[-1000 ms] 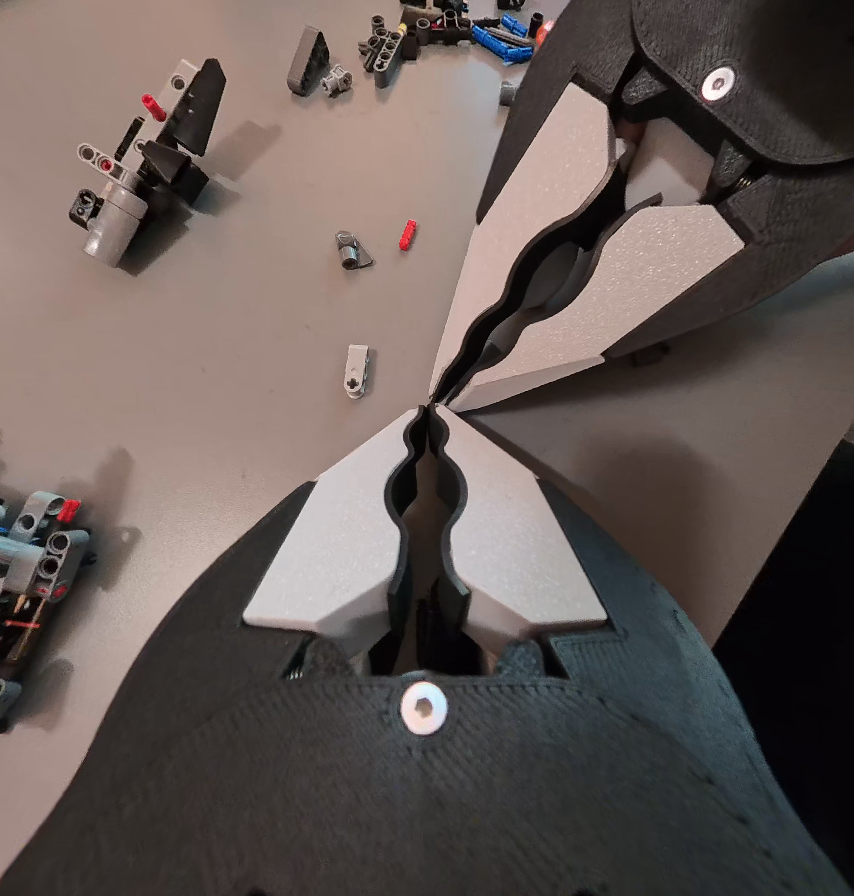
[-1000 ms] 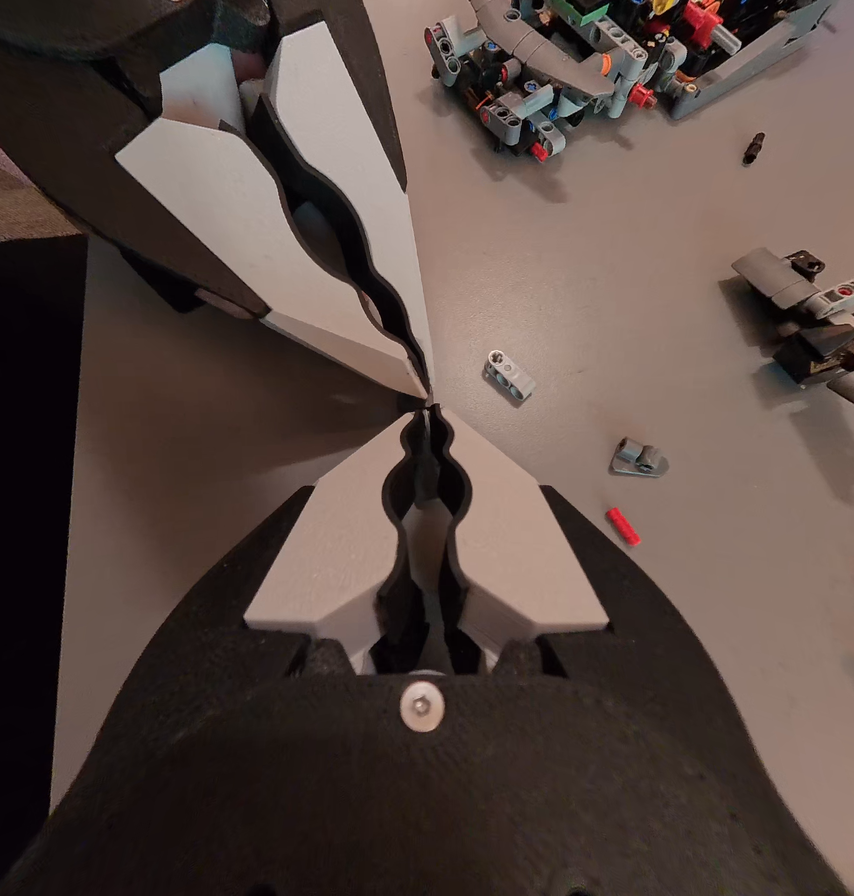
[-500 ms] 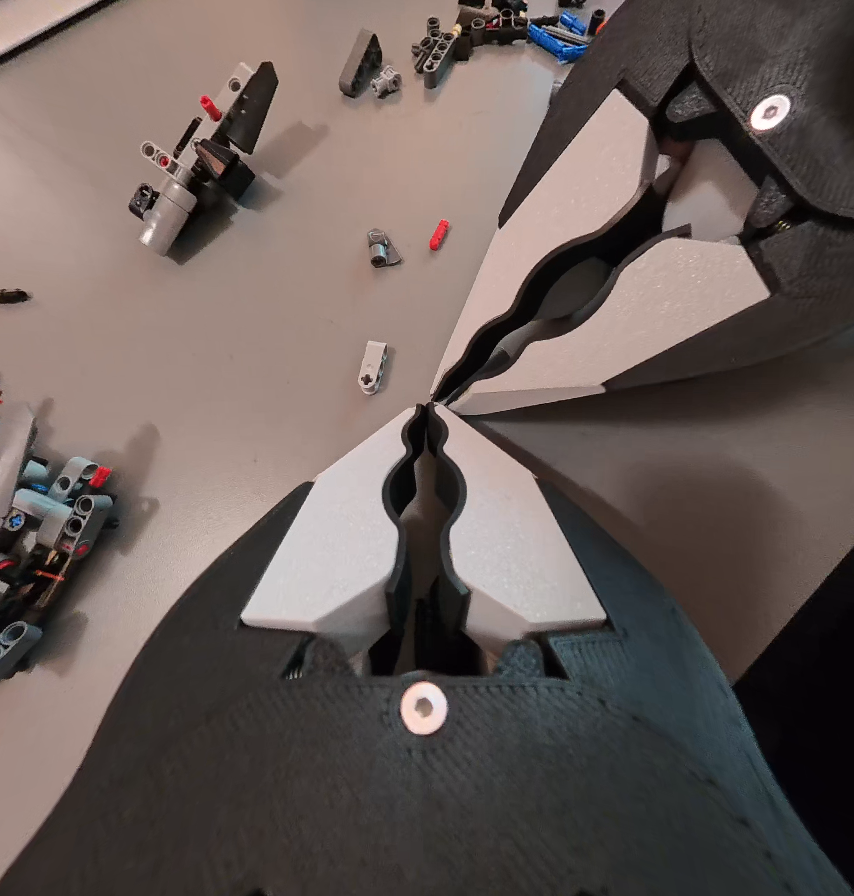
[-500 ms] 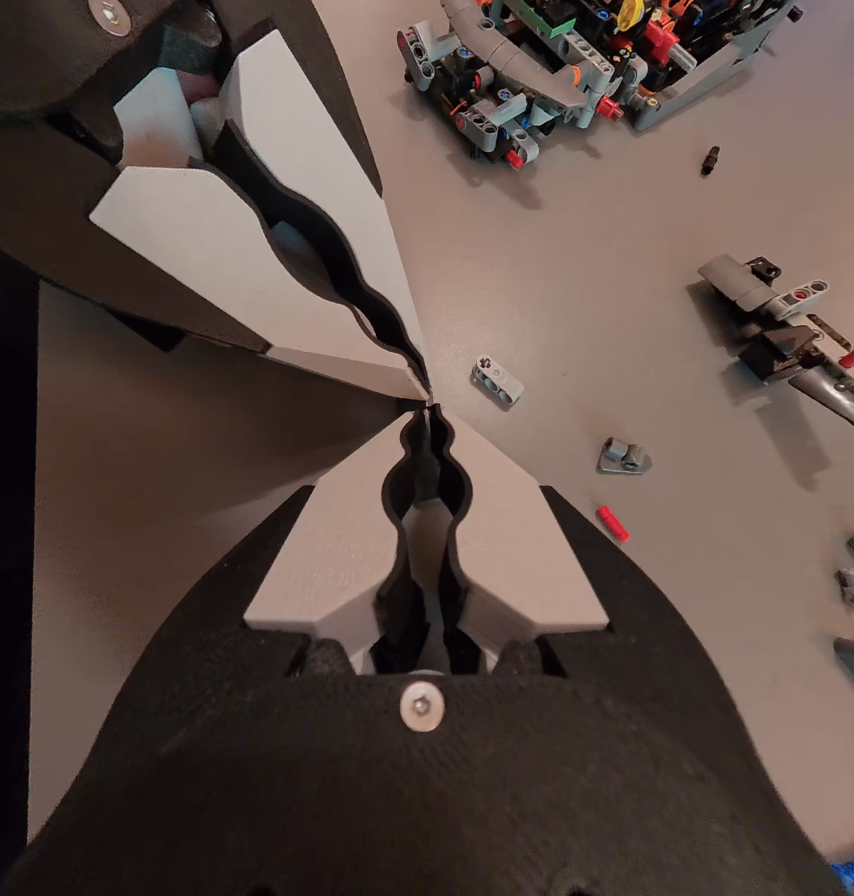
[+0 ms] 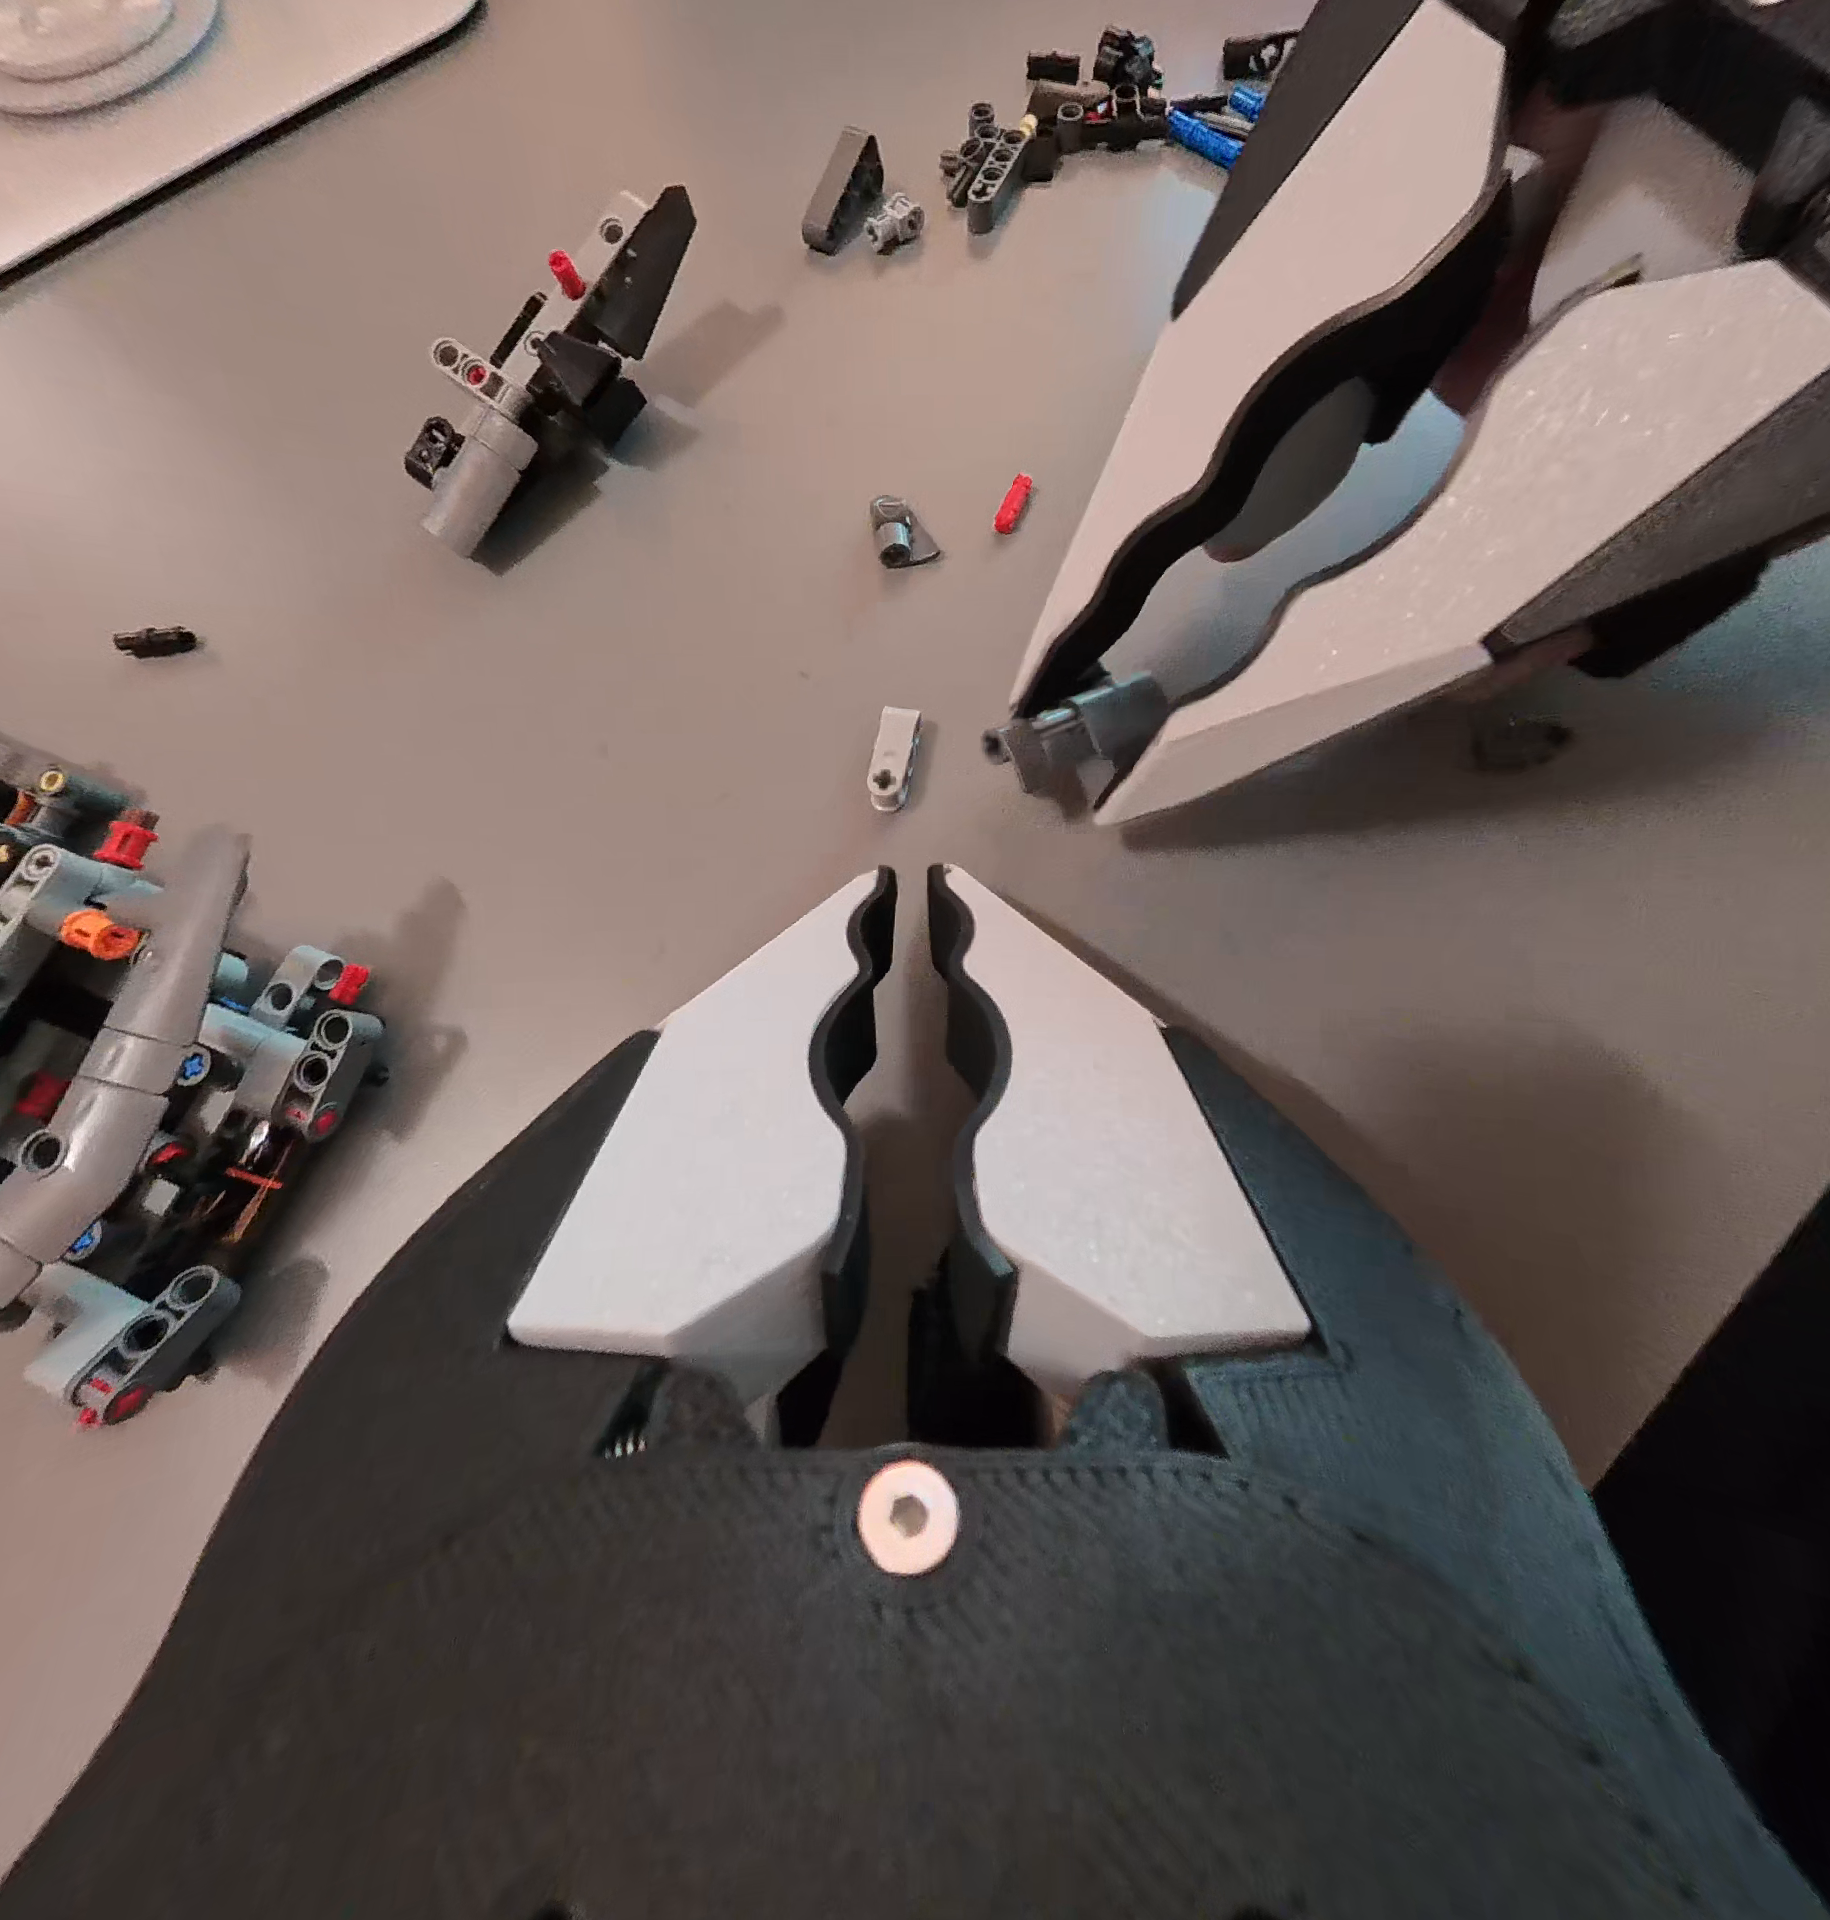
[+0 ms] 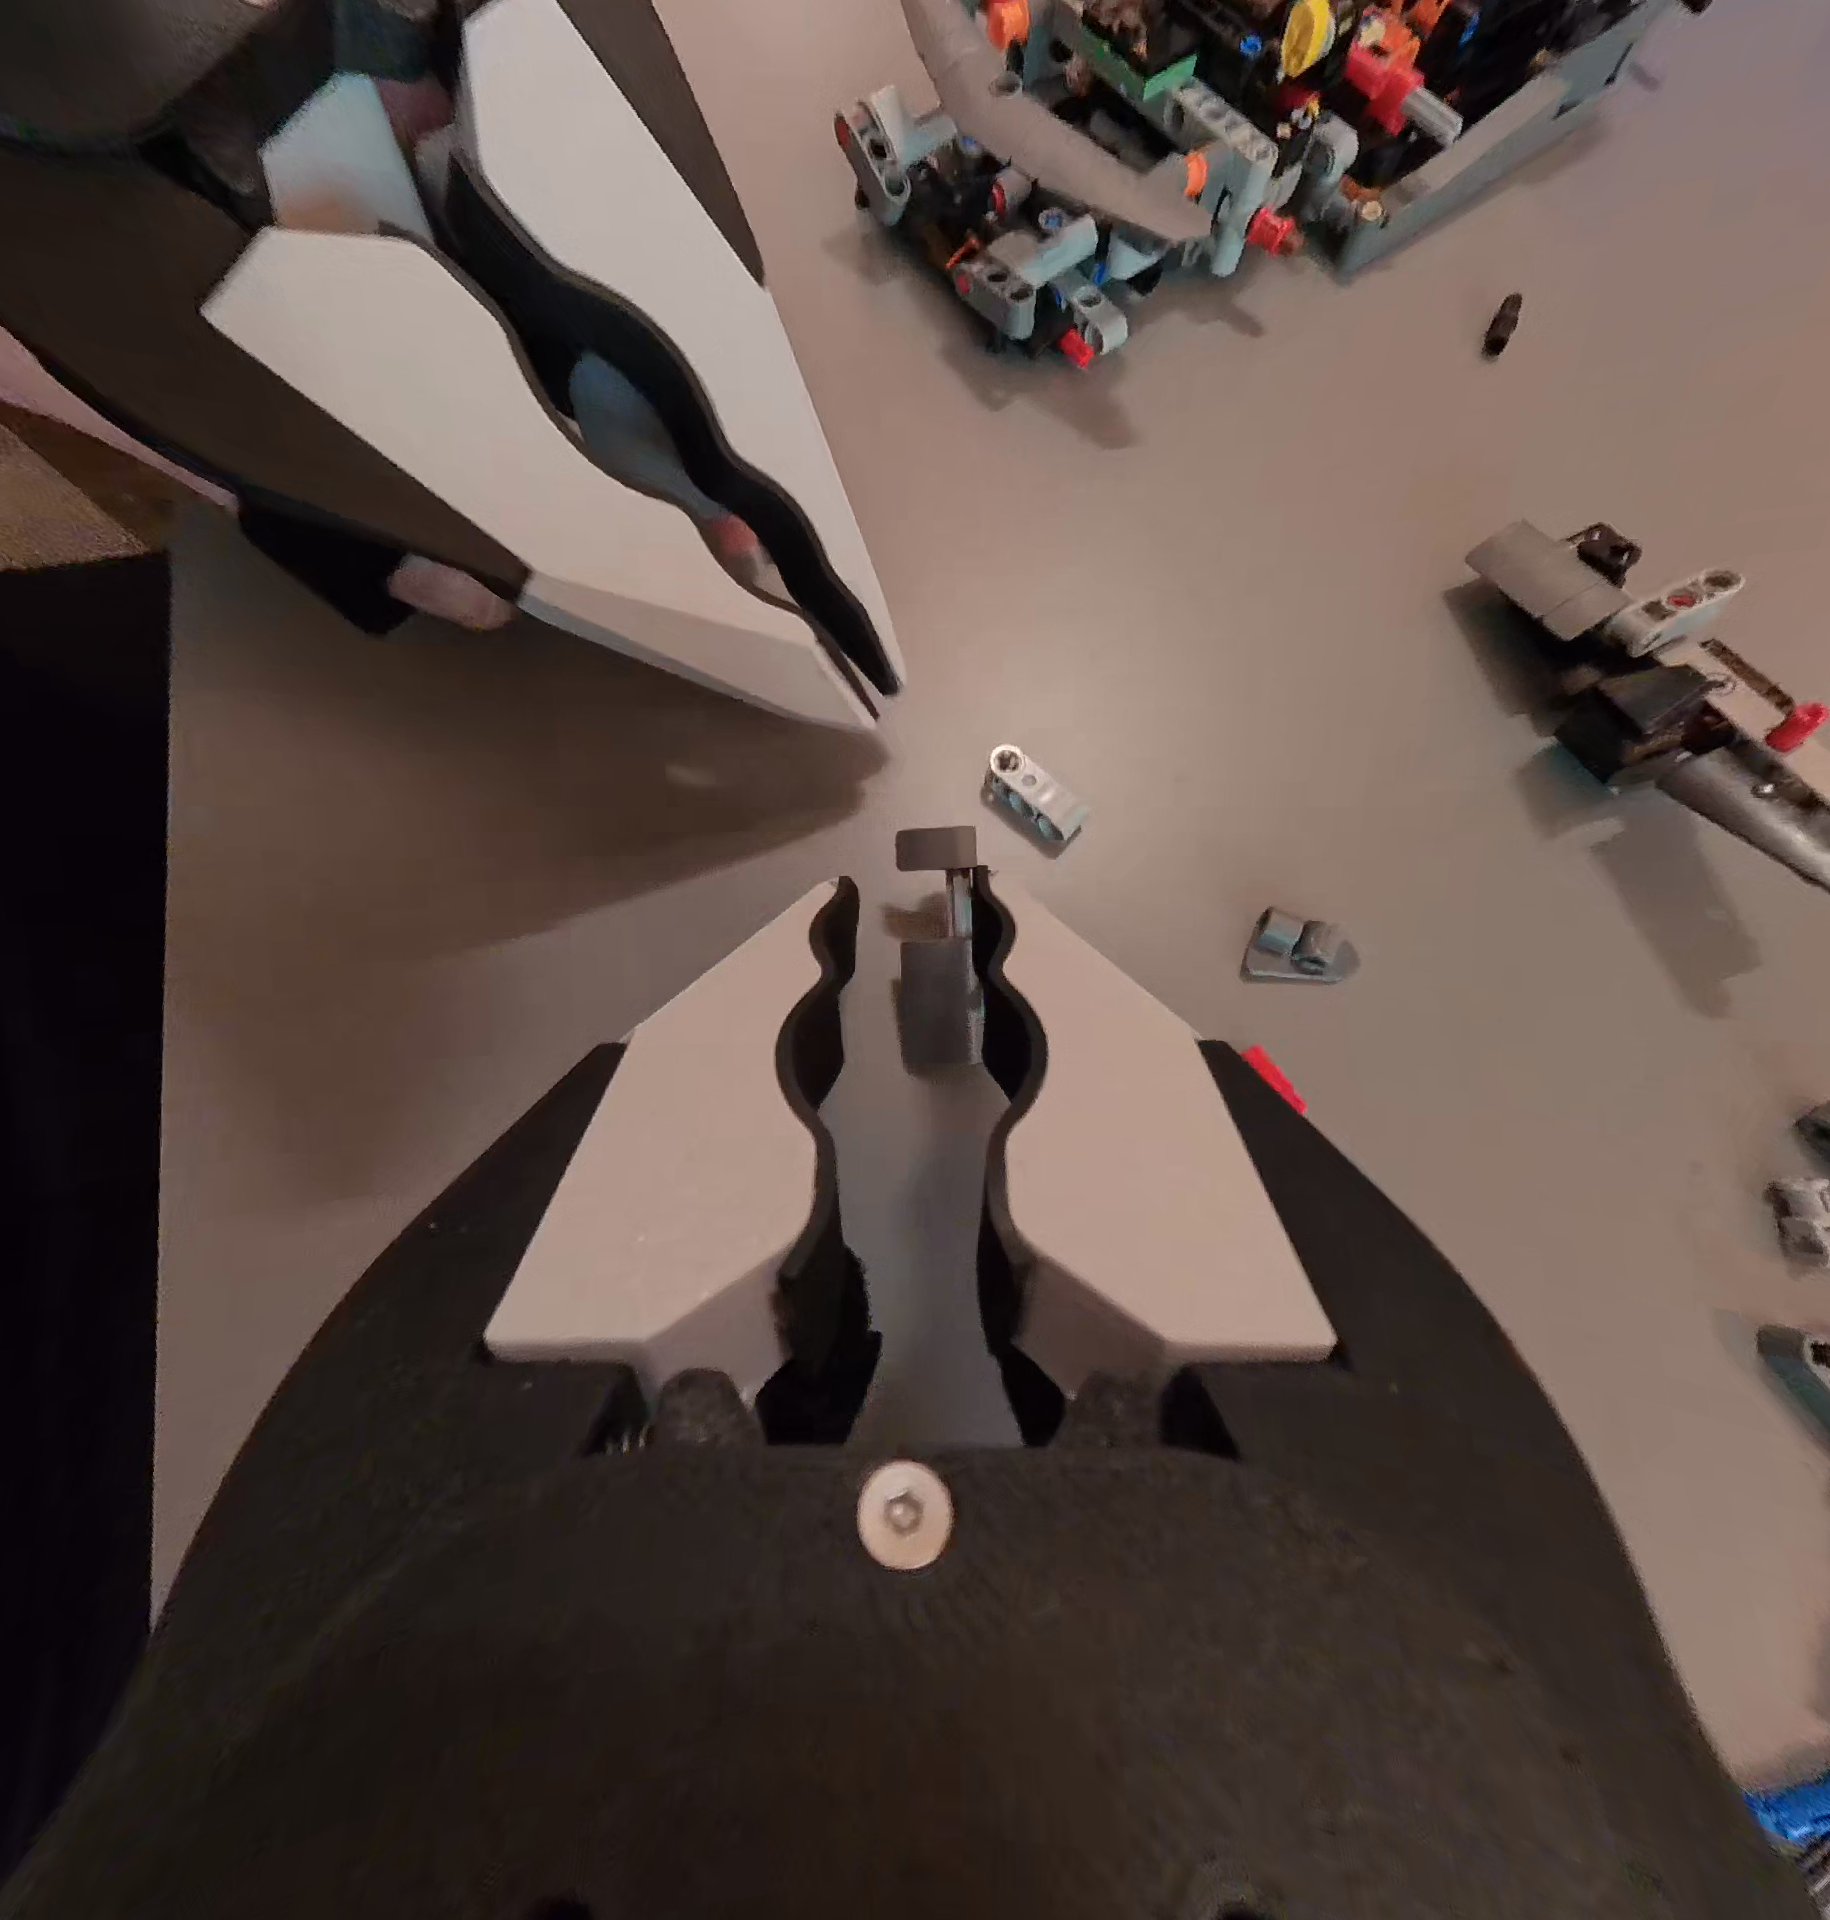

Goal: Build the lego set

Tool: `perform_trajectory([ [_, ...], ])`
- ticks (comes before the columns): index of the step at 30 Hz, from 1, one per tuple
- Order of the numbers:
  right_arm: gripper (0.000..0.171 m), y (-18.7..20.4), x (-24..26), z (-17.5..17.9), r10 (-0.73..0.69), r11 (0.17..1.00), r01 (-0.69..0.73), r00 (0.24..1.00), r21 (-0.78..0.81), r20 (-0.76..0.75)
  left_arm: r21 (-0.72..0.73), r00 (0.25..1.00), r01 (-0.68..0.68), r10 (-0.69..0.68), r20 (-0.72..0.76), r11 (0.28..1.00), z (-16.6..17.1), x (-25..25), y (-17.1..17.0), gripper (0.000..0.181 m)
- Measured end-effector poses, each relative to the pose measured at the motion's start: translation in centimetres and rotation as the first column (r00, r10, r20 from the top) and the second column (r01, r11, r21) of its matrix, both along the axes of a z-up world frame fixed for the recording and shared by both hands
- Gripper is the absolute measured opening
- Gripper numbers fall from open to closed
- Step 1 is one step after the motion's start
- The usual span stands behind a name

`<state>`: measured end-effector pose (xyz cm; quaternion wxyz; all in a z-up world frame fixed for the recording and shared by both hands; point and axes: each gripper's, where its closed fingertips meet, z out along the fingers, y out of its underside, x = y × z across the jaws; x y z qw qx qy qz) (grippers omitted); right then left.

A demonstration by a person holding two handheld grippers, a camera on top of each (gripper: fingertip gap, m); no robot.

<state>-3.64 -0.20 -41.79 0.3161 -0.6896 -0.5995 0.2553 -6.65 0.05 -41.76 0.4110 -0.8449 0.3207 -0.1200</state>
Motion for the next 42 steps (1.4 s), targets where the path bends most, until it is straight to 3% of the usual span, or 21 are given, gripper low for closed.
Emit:
perform_trajectory([
  [4, 0.018, -1.2, -0.2, 0.2, -0.001, 0.997, -0.002, 0.999, -0.079, -0.044, 0.020, 0.999, 0.037, -0.036, -0.032, 0.999, -0.1, -0.1, -1.2, 0.009],
  [9, 0.034, -2.4, -1.0, 0.0, -0.040, 0.985, 0.034, 0.999, -0.169, -0.035, 0.039, 0.995, 0.075, -0.072, -0.073, 0.996, -0.2, -0.3, -2.7, 0.020],
  [13, 0.035, -0.9, 1.0, 1.1, -0.094, 0.993, 0.095, 0.995, -0.067, 0.012, 0.057, 0.994, 0.074, -0.069, -0.089, 0.996, 0.0, -0.6, -3.1, 0.020],
  [17, 0.032, -0.8, 3.3, 0.2, -0.131, 0.982, 0.141, 0.988, -0.124, 0.084, 0.039, 0.993, 0.092, -0.089, -0.073, 0.995, -0.1, 0.6, -3.6, 0.019],
  [28, 0.029, -3.9, 1.4, -1.1, -0.160, 0.973, 0.177, 0.980, -0.151, 0.118, 0.003, 0.978, 0.164, -0.162, -0.134, 0.986, -1.2, 2.6, -2.3, 0.018],
  [31, 0.032, -4.6, 1.2, 0.1, -0.125, 0.978, 0.133, 0.990, -0.158, 0.058, 0.057, 0.979, 0.169, -0.161, -0.124, 0.984, 0.0, 1.9, -1.6, 0.020],
  [35, 0.046, -3.5, 1.6, 2.0, -0.004, 1.000, 0.005, 1.000, -0.026, 0.030, 0.066, 0.985, 0.152, -0.145, -0.097, 0.986, 0.6, 1.1, -1.7, 0.026],
  [37, 0.045, -2.5, 1.8, 1.6, 0.070, 0.997, -0.072, 0.993, 0.023, 0.092, 0.038, 0.984, 0.141, -0.136, -0.114, 0.989, -0.3, 1.4, -2.0, 0.033],
  [42, 0.033, -1.7, 2.2, -0.7, 0.151, 0.988, -0.144, 0.970, -0.052, 0.192, 0.020, 0.985, 0.110, -0.106, -0.138, 0.994, -1.0, 2.0, -1.8, 0.037],
])
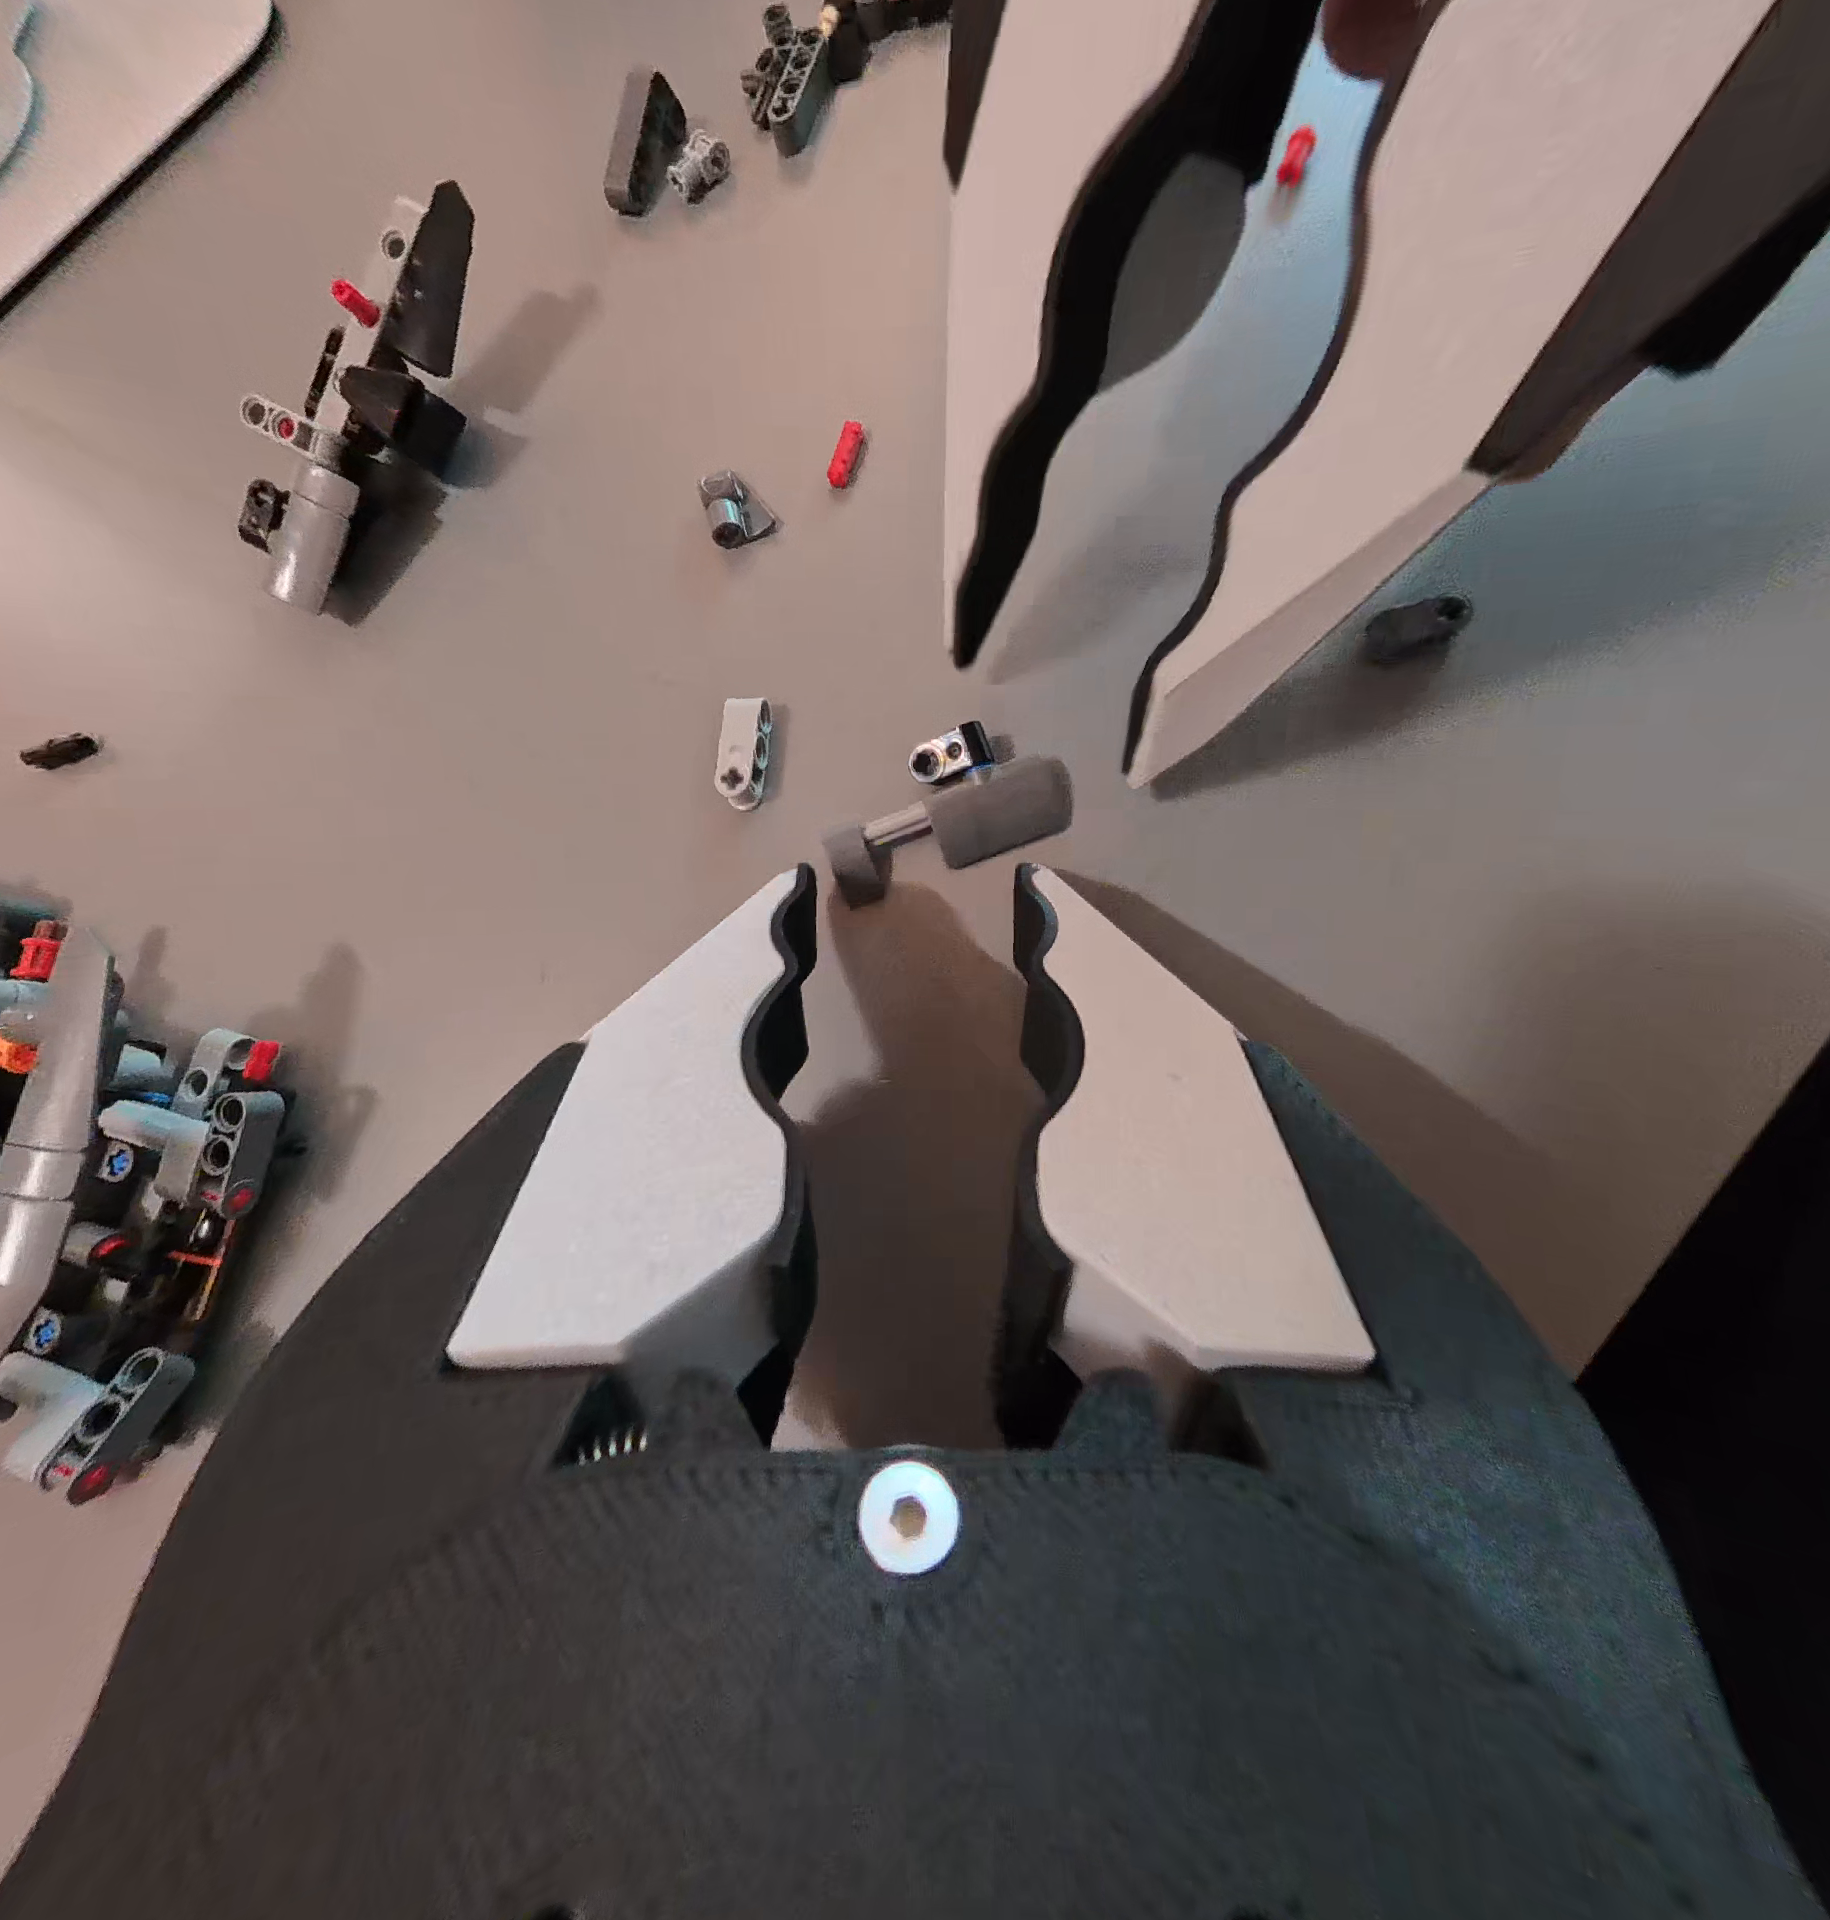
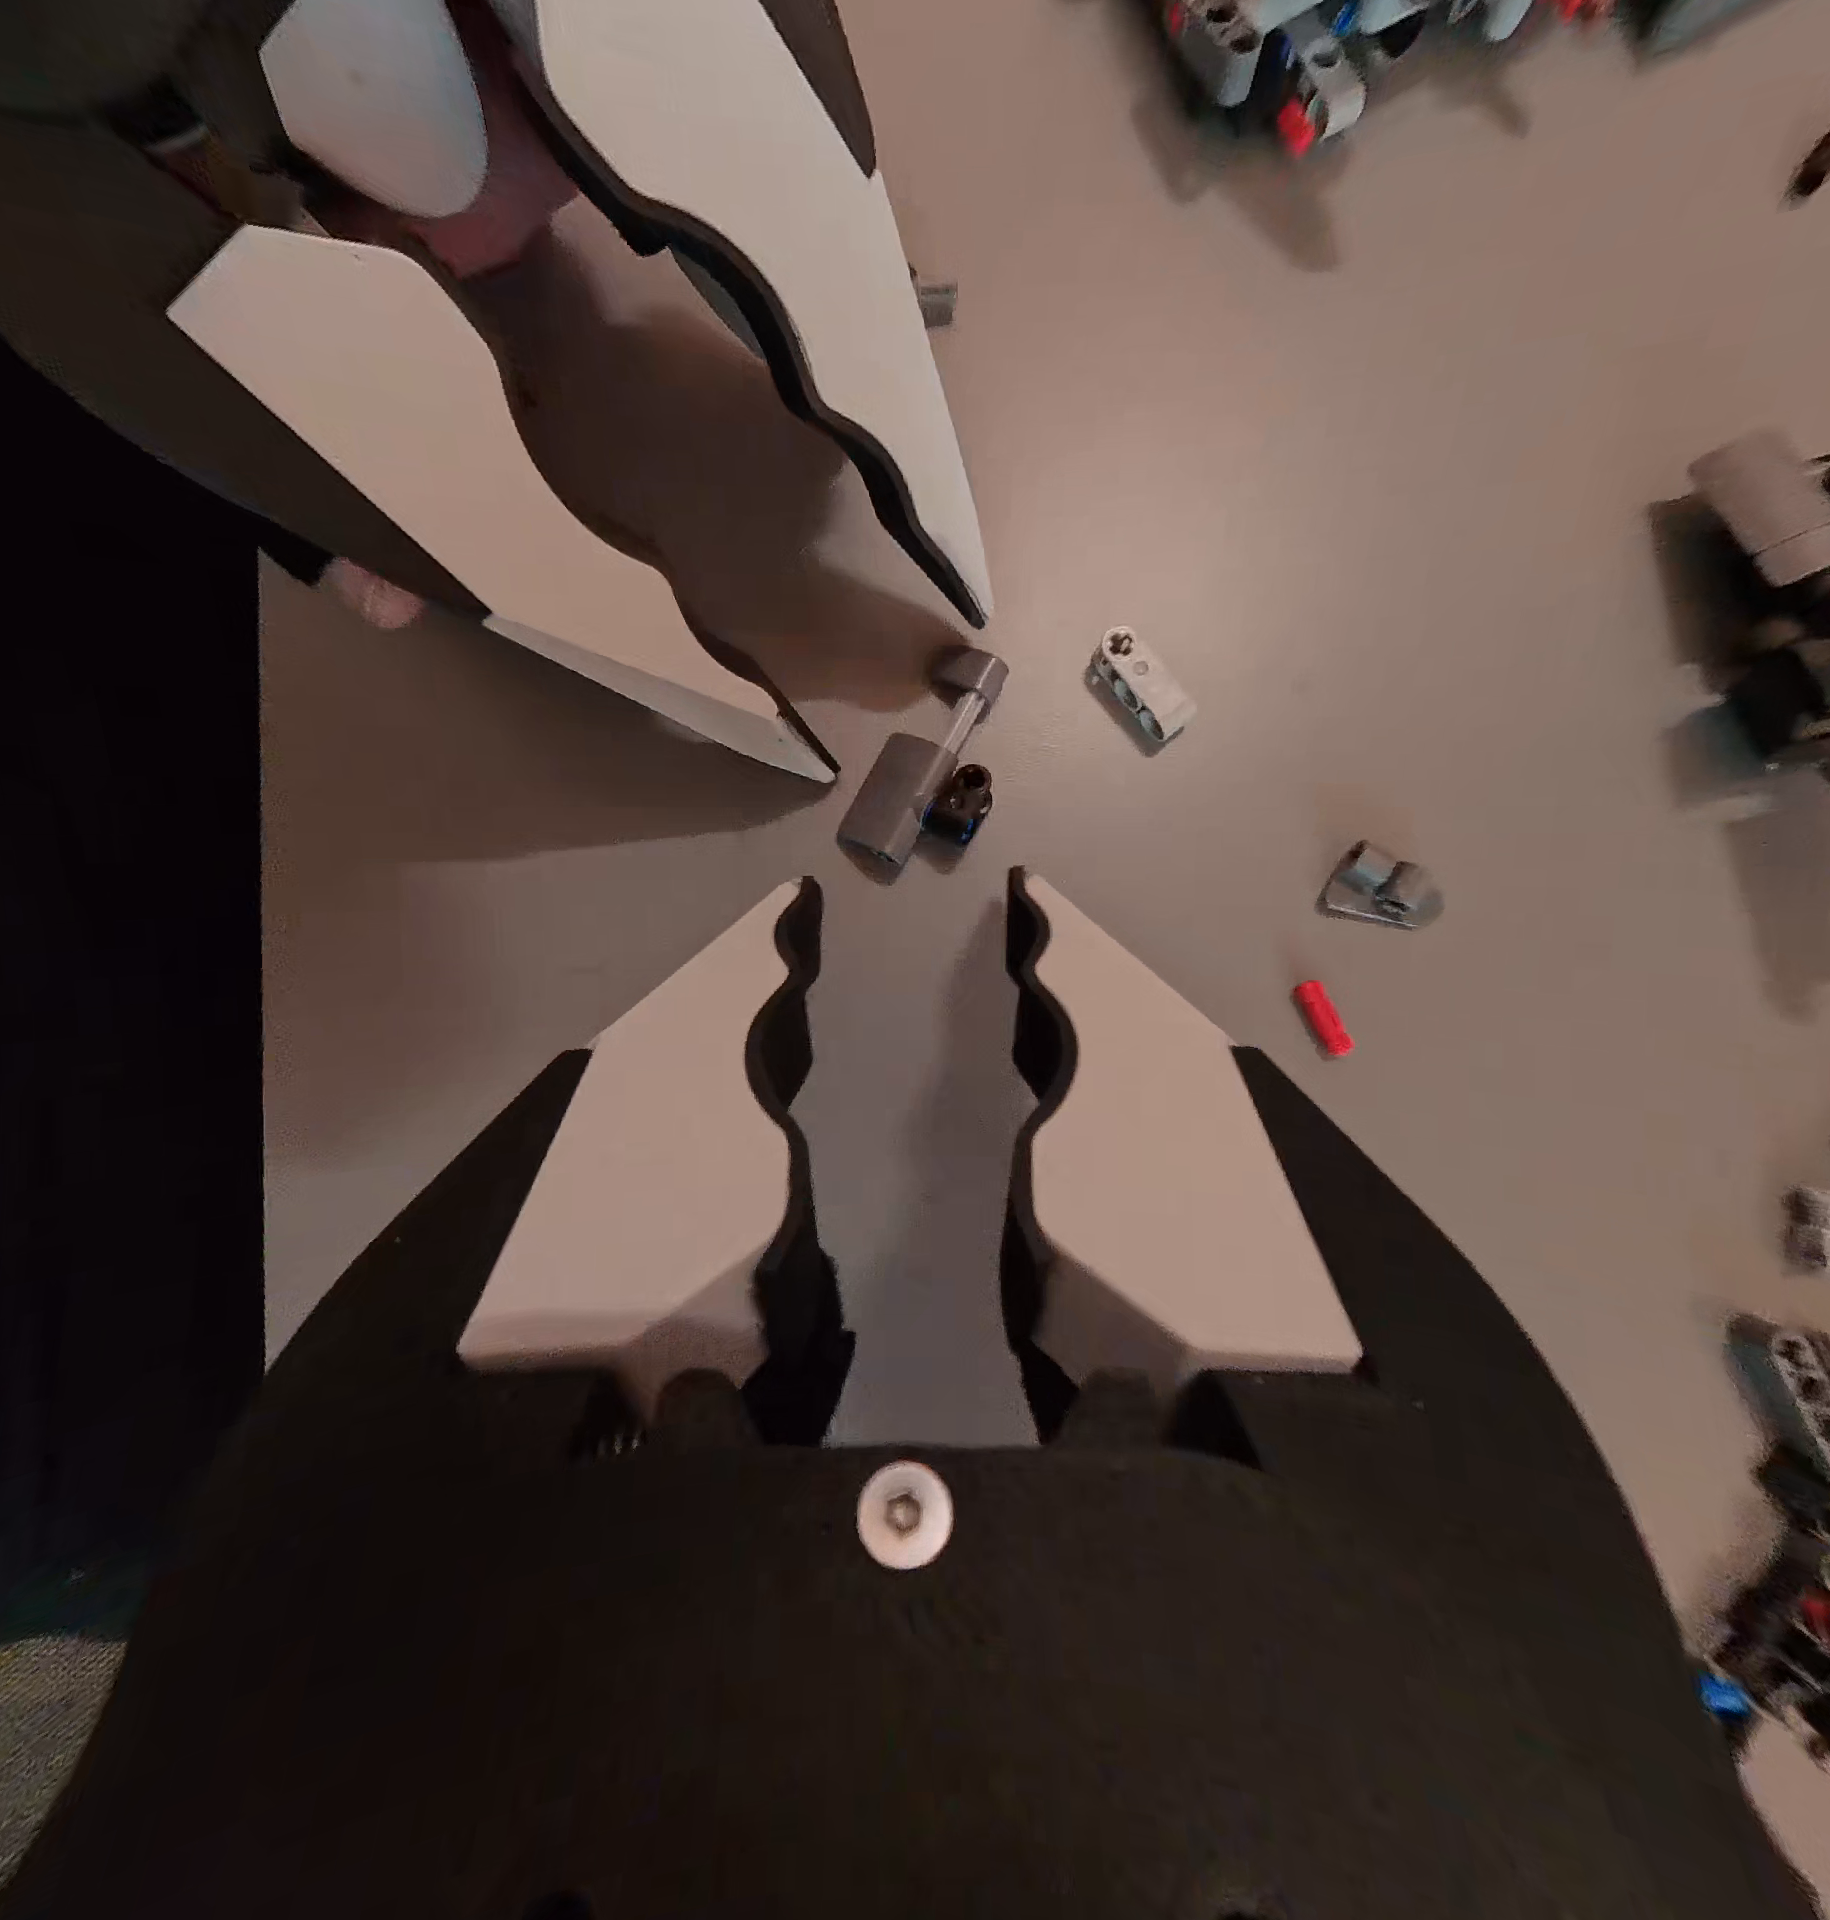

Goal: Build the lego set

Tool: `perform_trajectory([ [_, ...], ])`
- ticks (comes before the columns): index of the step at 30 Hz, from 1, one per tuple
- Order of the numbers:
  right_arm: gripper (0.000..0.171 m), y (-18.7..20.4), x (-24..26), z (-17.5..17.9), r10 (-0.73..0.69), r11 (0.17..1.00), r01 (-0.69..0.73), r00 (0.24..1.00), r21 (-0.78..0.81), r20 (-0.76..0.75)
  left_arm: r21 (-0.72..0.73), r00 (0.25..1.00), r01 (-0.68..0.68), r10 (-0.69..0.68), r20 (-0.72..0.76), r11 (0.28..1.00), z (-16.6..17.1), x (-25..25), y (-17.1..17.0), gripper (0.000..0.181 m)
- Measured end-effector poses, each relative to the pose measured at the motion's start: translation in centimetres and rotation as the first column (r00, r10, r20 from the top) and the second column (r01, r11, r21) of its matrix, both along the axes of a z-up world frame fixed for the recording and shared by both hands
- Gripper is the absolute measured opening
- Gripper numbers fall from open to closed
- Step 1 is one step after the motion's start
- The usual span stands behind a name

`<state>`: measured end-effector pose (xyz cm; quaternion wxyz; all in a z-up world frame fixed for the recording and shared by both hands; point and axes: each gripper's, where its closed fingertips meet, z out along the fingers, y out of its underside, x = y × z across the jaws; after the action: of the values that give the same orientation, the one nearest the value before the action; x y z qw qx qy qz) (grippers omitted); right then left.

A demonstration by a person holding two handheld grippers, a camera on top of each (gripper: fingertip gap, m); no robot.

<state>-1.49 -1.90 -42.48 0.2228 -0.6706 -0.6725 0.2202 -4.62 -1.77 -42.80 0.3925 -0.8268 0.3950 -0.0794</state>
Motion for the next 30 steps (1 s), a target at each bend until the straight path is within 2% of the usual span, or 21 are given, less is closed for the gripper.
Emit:
perform_trajectory([
  [3, 0.023, -0.8, -0.7, -0.5, 0.008, 1.000, -0.008, 1.000, -0.024, -0.014, -0.010, 1.000, 0.018, -0.018, 0.009, 1.000, 0.0, 0.3, 0.1, 0.035],
  [7, 0.022, -1.4, -1.1, -0.3, -0.075, 0.996, 0.074, 0.997, -0.046, -0.023, 0.003, 0.997, 0.073, -0.073, -0.001, 0.997, 0.0, 0.0, -0.1, 0.035],
  [11, 0.014, -2.2, -1.5, -0.2, -0.123, 0.992, 0.120, 0.992, -0.049, -0.043, 0.004, 0.990, 0.141, -0.141, -0.008, 0.990, 0.0, -0.1, -0.6, 0.031],
  [14, 0.011, -2.5, -1.5, 0.1, -0.103, 0.994, 0.102, 0.993, -0.030, -0.057, 0.012, 0.988, 0.151, -0.151, -0.019, 0.988, 0.0, -0.4, -0.7, 0.034],
  [17, 0.016, -2.4, -1.3, 0.7, -0.099, 0.994, 0.094, 0.991, -0.061, -0.087, 0.012, 0.991, 0.137, -0.136, -0.012, 0.991, 0.0, -0.5, -0.6, 0.038],
  [20, 0.032, -1.7, -0.8, 1.4, -0.052, 0.999, 0.052, 0.994, -0.007, -0.099, 0.000, 0.990, 0.143, -0.143, -0.003, 0.990, 0.1, -0.3, -0.7, 0.046],
  [23, 0.039, -1.1, -0.9, 1.6, 0.044, 0.998, -0.039, 0.994, 0.045, -0.102, -0.018, 0.992, 0.122, -0.122, 0.013, 0.992, 0.0, 0.0, -0.6, 0.051],
  [28, 0.037, -1.5, -1.3, -0.2, 0.189, 0.982, -0.190, 0.982, -0.005, -0.020, -0.037, 0.997, 0.079, -0.079, 0.012, 0.996, 0.0, 0.5, -0.8, 0.052],
  [30, 0.028, -1.4, -1.3, -0.5, 0.194, 0.981, -0.194, 0.981, 0.002, -0.001, -0.021, 0.999, 0.051, -0.051, -0.017, 0.998, 0.3, -0.2, -0.7, 0.053],
])
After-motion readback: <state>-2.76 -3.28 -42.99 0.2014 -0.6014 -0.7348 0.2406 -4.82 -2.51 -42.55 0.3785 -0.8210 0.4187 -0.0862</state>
